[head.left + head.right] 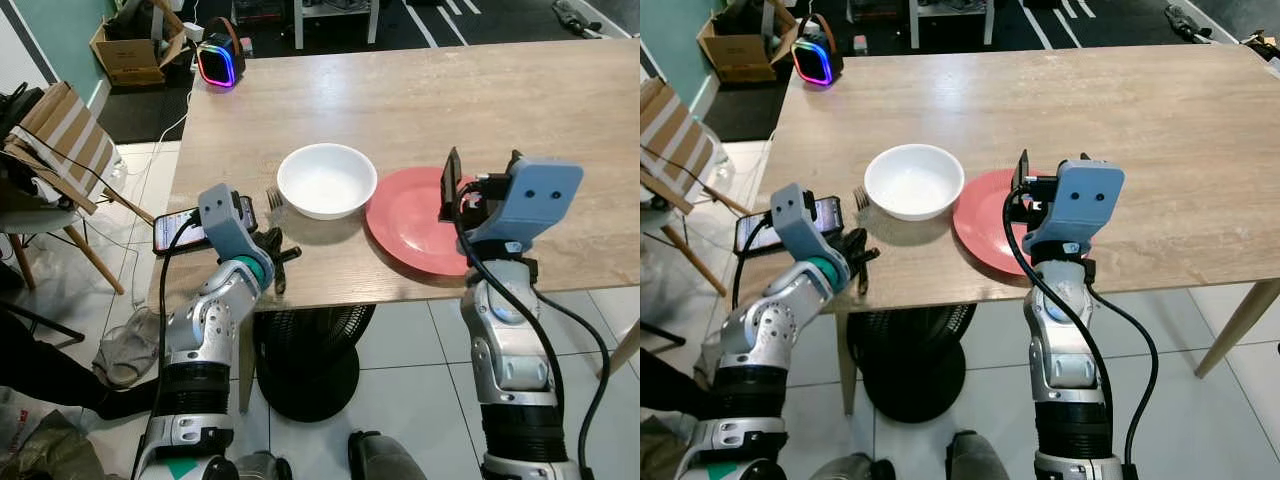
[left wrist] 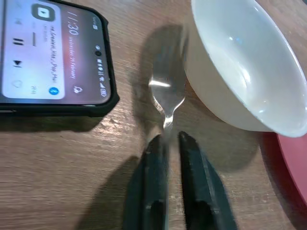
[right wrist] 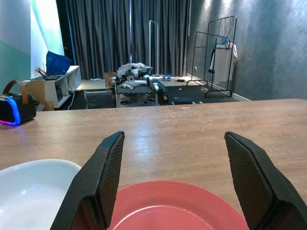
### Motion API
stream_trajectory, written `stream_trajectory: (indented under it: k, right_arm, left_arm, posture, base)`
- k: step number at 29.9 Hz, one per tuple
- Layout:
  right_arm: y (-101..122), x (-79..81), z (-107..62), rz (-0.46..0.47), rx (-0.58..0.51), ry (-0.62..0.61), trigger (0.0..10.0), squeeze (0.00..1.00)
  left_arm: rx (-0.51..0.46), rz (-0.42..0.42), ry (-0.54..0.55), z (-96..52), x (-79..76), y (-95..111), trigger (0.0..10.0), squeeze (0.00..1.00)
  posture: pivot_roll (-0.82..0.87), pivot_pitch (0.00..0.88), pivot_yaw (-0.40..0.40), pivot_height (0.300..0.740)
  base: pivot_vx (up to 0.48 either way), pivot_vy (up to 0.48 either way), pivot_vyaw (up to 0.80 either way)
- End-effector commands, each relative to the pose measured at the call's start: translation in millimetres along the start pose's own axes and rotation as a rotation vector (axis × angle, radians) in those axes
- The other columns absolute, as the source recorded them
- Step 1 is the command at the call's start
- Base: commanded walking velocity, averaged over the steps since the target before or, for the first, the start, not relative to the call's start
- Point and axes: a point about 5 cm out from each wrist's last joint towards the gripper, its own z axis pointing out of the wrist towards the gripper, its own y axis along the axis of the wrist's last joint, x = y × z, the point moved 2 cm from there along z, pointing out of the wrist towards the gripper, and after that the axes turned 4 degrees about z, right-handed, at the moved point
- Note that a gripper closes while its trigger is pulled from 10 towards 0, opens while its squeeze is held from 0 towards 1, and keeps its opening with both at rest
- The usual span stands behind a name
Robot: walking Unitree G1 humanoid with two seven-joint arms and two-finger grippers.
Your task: Setting the table
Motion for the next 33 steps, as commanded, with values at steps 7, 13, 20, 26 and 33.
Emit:
stream_trajectory:
  k: [7,13,20,26,33]
  right_arm:
    - [-1.7,-0.3,-1.7,0.007,0.003,-0.004,10.0,0.00]
    - [-1.7,-0.1,-1.6,0.009,0.003,-0.005,10.0,0.00]
    - [-1.7,0.3,-1.6,0.010,0.003,-0.006,10.0,0.00]
    - [-1.7,0.7,-1.7,0.011,0.003,-0.006,10.0,0.00]
    - [-1.8,1.6,-1.3,0.015,0.003,-0.004,10.0,0.00]
  left_arm:
    - [0.032,-0.005,-0.008,-1.1,0.8,-4.7,10.0,1.00]
    - [0.022,0.003,-0.041,-2.7,-4.1,-2.4,10.0,0.90]
    - [-0.065,0.175,-0.137,-8.8,-22.0,7.9,10.0,0.00]
    - [-0.196,0.388,-0.163,-17.2,-35.6,23.0,10.0,0.00]
    - [-0.410,0.627,-0.159,-29.9,-52.0,50.1,10.0,0.00]
  posture:
    - [-0.10,0.000,0.092,0.740]
    - [-0.10,0.000,0.092,0.740]
    - [-0.10,0.000,0.093,0.740]
    - [-0.10,0.000,0.093,0.740]
    - [-0.09,0.001,0.093,0.740]
  base:
    - [0.000,0.000,0.00]
    - [0.000,0.000,0.00]
    - [0.000,0.000,0.00]
    - [0.000,0.000,0.00]
    - [0.000,0.000,0.00]
